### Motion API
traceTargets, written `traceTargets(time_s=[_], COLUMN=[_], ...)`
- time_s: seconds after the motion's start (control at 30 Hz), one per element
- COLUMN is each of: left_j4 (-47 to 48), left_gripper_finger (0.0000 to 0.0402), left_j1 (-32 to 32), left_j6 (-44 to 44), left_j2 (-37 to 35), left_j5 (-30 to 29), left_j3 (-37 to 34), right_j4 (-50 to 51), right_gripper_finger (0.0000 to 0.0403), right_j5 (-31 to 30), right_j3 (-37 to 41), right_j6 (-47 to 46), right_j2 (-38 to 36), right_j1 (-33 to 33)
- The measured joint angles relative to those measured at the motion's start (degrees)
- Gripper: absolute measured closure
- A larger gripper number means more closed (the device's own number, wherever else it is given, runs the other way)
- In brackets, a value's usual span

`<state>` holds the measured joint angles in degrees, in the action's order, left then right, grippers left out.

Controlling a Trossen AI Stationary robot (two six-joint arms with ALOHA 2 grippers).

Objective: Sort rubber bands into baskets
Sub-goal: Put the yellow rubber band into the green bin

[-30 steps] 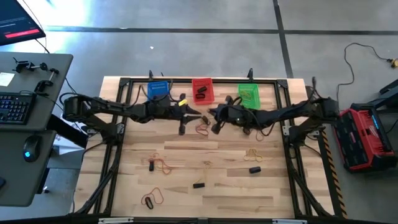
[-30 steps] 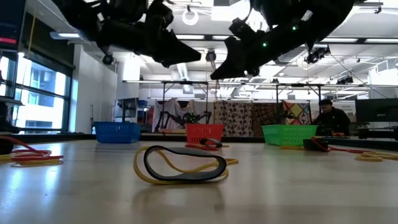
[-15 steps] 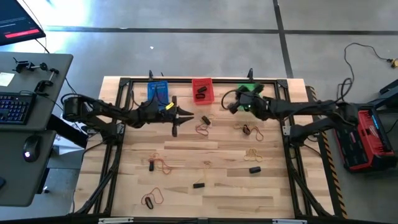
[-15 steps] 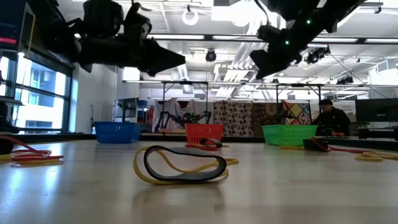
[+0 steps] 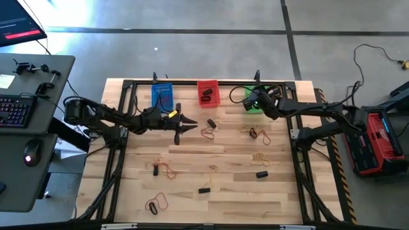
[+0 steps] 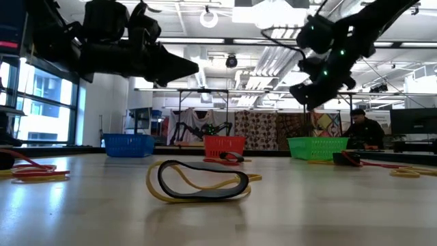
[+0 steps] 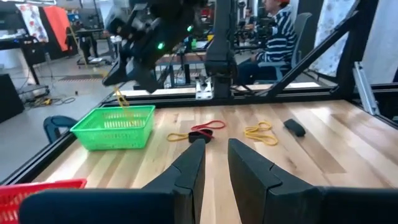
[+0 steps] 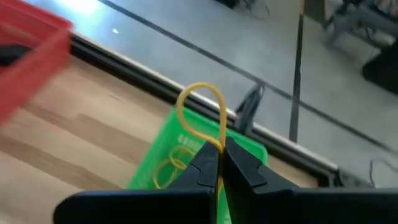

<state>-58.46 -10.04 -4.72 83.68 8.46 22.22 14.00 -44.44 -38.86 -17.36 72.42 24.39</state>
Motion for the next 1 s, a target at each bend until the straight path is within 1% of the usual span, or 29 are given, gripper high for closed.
traceTargets(time_s=[0.1, 0.23, 0.37, 0.47, 0.6, 0.73, 0.83, 1.0], left_j4=[-0.2, -0.2, -0.2, -0.2, -1.4, -3.7, -4.8, -4.7], left_gripper_finger=[0.0339, 0.0339, 0.0339, 0.0339, 0.0339, 0.0339, 0.0339, 0.0339], left_j1=[0.8, 1.2, 1.2, 1.3, 1.3, 1.3, 1.3, 1.3], left_j6=[-0.7, -0.9, -0.2, 0.2, 0.7, 1.3, 1.3, 1.5], left_j2=[0.0, 0.0, 0.0, 0.0, 0.0, 0.0, 0.0, 0.0], left_j5=[0.0, 0.0, 0.0, 0.0, 0.0, 0.0, 0.0, 0.0], left_j3=[0.0, 0.0, 0.0, 0.0, 0.0, 0.1, 0.1, 0.1], right_j4=[-0.2, -0.2, 1.2, 1.9, 1.6, 1.8, 5.8, 11.8], right_gripper_finger=[0.0403, 0.0403, 0.0403, 0.0403, 0.0403, 0.0403, 0.0403, 0.0403], right_j5=[2.1, 11.0, 16.2, 18.2, 19.2, 22.6, 25.1, 25.0], right_j3=[2.1, 2.4, 1.9, 1.9, 1.9, 1.7, -1.3, -8.4], right_j6=[-3.4, -7.1, -9.6, -9.7, -9.4, -9.8, -10.9, -9.6], right_j2=[0.0, 0.0, 0.0, 0.0, 0.0, 1.1, 4.0, 10.7], right_j1=[2.3, 5.6, 9.0, 11.5, 13.4, 14.9, 15.5, 15.8])
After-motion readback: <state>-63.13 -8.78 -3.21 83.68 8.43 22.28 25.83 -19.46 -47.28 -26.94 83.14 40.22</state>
